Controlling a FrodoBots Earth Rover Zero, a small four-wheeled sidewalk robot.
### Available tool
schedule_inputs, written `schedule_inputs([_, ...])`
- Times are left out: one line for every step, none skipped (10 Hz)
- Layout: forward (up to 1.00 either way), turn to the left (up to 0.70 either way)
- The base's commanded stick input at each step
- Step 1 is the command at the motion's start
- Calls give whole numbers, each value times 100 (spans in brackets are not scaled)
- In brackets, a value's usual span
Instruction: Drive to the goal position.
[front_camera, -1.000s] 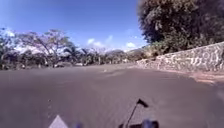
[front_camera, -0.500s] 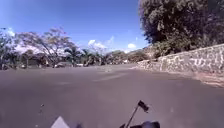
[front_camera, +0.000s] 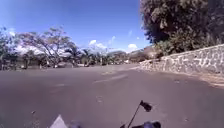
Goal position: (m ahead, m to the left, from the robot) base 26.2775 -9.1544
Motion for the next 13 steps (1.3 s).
schedule_inputs([50, 0])
schedule_inputs([50, 0])
schedule_inputs([50, -15])
schedule_inputs([50, -34])
schedule_inputs([50, -50])
schedule_inputs([50, -50])
schedule_inputs([50, -50])
schedule_inputs([50, -50])
schedule_inputs([50, -50])
schedule_inputs([50, -50])
schedule_inputs([50, 0])
schedule_inputs([50, 0])
schedule_inputs([50, 0])
